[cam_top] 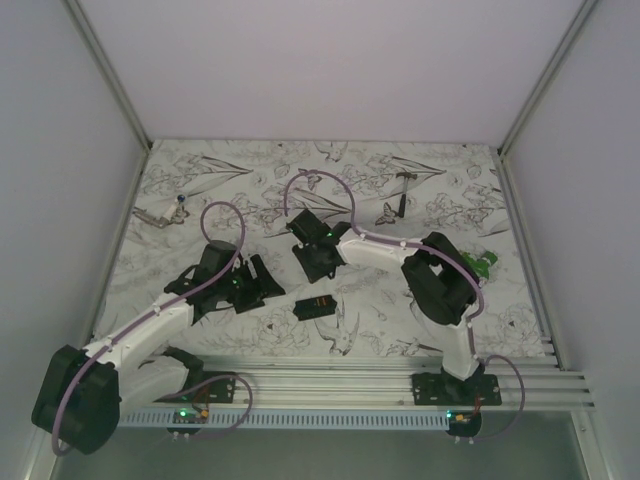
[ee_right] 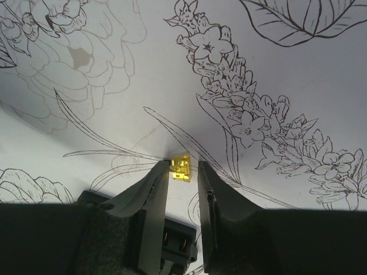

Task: Snap on the fuse box
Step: Adjust the fuse at the center of the board.

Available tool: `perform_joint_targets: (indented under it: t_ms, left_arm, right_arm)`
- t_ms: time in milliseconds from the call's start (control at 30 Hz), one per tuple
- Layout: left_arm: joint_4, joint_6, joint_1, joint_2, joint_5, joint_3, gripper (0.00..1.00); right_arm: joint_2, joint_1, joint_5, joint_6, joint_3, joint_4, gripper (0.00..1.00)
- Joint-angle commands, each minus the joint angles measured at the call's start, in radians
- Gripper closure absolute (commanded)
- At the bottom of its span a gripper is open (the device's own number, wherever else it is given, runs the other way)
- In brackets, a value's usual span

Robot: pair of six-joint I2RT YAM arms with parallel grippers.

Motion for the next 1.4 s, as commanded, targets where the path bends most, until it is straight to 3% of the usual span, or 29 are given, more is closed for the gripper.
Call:
perform_joint_targets:
  t_ms: [0, 133, 267, 600, 900, 1067, 1233, 1367]
  left_arm:
    - [-0.017, 0.013, 0.01, -0.005, 0.014, -0.009, 0.28]
    - [-0.017, 0.011, 0.01, 0.001, 0.013, -0.003, 0.28]
    - [-0.015, 0.011, 0.01, 0.016, 0.019, 0.012, 0.28]
    - [0.007, 0.022, 0.01, 0.039, 0.026, 0.045, 0.28]
    - [0.16, -0.018, 0.004, 0.12, 0.028, 0.108, 0.32]
    - [0.254, -0.081, -0.009, 0.197, 0.021, 0.143, 0.39]
    - [0.312, -0.121, -0.029, 0.286, -0.015, 0.172, 0.57]
    - [0.313, -0.09, -0.034, 0.329, -0.024, 0.182, 0.58]
  right_arm:
    - [0.055, 0.012, -0.002, -0.025, 0.038, -0.067, 0.7]
    - [0.026, 0.012, 0.006, -0.03, 0.025, -0.07, 0.82]
    - [-0.013, 0.003, 0.015, -0.042, 0.014, -0.067, 0.86]
    - [-0.108, -0.054, -0.027, -0.053, -0.027, -0.031, 0.88]
    - [-0.172, -0.091, -0.113, 0.0, -0.046, 0.015, 0.87]
    - [-0.232, -0.104, -0.164, 0.048, -0.099, 0.076, 0.86]
    - [-0.244, -0.106, -0.151, 0.074, -0.153, 0.12, 0.86]
    - [-0.19, -0.105, -0.102, 0.071, -0.161, 0.126, 0.86]
